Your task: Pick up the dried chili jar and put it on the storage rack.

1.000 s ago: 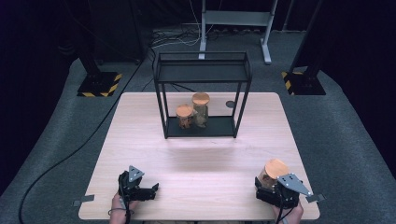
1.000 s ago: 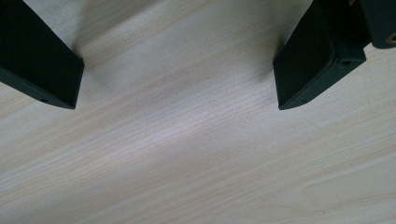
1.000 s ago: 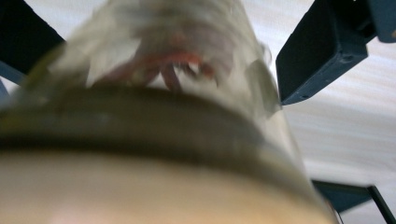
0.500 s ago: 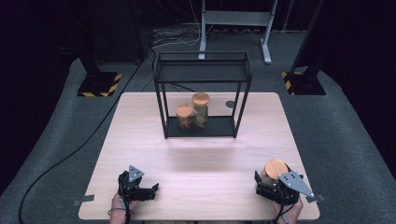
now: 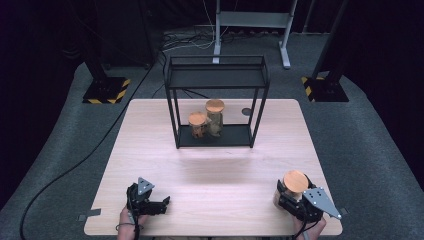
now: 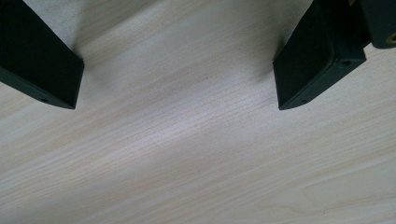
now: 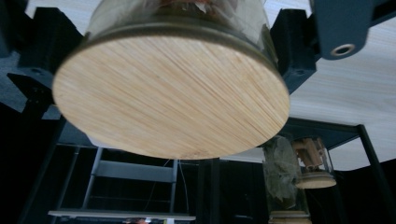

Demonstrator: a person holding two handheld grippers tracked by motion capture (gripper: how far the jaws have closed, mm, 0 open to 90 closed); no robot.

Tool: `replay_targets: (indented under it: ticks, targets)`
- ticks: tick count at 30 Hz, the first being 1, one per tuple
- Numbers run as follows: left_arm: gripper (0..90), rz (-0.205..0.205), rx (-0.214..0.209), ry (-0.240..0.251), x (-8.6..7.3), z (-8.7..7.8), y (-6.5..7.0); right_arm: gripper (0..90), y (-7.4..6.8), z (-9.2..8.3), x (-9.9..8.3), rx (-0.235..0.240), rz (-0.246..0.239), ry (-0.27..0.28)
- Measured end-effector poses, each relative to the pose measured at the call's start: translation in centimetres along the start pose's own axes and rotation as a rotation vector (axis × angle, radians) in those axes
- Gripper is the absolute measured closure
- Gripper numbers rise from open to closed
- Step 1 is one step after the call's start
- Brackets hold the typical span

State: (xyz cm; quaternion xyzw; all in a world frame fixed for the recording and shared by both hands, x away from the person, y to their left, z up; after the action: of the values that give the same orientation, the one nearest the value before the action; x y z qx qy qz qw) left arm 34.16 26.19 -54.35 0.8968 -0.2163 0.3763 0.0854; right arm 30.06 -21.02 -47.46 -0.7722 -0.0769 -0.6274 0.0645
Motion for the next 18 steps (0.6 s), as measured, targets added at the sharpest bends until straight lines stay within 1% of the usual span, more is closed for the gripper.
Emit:
replay_targets:
  ticks: [3,9,18]
  targets:
    - [0.8,0.000,0.000,0.000,0.00,0.00,0.00,23.4,-0.18,-0.11,-0.03,0.005,-0.009,0.007]
    - [0.8,0.000,0.000,0.000,0.00,0.00,0.00,24.2,-0.21,-0.15,-0.19,0.009,0.000,0.026]
    - [0.8,0.000,0.000,0.000,0.00,0.00,0.00,24.4,-0.51,-0.08,0.01,-0.007,-0.010,0.025]
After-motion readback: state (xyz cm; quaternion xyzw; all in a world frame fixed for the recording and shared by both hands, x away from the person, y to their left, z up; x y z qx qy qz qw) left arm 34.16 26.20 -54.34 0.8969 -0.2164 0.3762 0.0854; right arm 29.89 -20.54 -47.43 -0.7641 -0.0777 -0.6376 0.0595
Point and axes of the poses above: each handheld gripper's, and its own axes: z roughly forward along the jaws, x roughly out of its top, y roughly to its right, the point moved 2 cm from there along z, roughly forward along the jaws, and after that the axes turned 1 degree about z, right-handed, at the moved point
